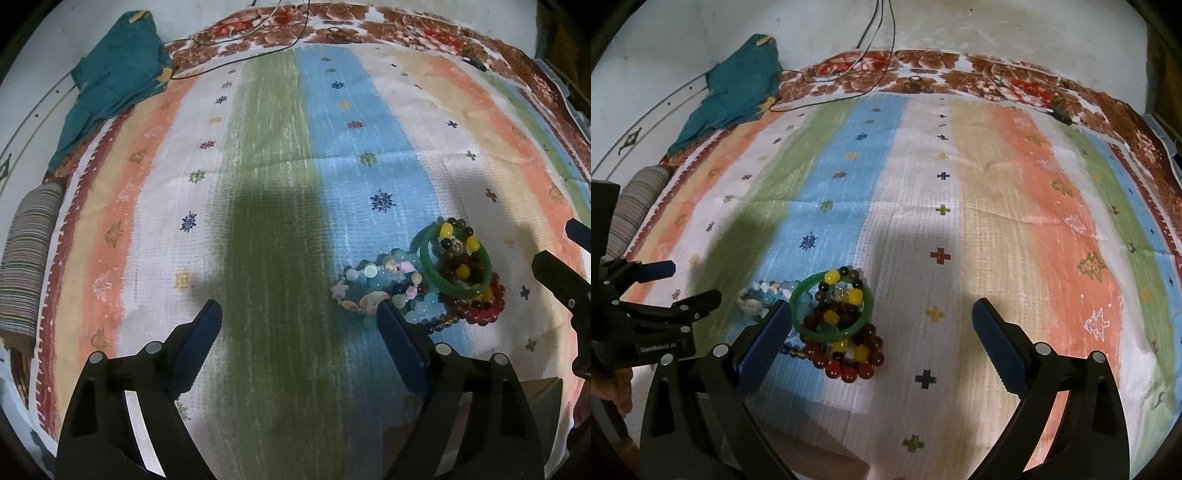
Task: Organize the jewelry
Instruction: 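Move both tools forward over the jewelry pile beside the tin, then grasp the yellow-black bead bracelet with the right tool while the left tool grasps the pink-white bead bracelet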
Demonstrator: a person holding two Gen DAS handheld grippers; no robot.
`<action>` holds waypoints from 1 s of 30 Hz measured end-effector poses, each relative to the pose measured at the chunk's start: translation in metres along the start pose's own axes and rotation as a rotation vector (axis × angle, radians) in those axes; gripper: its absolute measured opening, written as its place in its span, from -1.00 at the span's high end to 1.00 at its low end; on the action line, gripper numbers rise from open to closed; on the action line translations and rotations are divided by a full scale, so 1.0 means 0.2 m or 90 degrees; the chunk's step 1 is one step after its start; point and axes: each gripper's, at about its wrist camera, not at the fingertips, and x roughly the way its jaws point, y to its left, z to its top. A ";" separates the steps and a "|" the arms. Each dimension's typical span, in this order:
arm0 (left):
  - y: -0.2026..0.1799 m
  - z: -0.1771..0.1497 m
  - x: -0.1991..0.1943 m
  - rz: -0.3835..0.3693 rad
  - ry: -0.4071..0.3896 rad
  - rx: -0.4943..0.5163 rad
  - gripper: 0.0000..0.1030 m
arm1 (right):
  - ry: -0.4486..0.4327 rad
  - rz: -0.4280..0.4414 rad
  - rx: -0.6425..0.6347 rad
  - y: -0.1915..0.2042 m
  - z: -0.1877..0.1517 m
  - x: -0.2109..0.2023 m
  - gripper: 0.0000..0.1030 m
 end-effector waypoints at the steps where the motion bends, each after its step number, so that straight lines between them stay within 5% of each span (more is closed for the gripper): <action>1: 0.00 0.00 0.01 -0.003 0.003 -0.002 -0.63 | 0.002 0.000 0.001 0.00 0.01 0.01 -0.92; 6: 0.00 0.01 0.05 -0.013 0.017 0.005 -0.49 | 0.023 -0.007 0.000 0.01 0.01 0.09 -0.92; 26: 0.01 0.08 0.22 -0.036 0.056 -0.004 -0.49 | 0.083 -0.002 -0.009 0.01 0.09 0.31 -0.90; 30: 0.00 0.07 0.24 -0.034 0.060 0.006 -0.49 | 0.090 0.003 -0.017 0.01 0.10 0.33 -0.67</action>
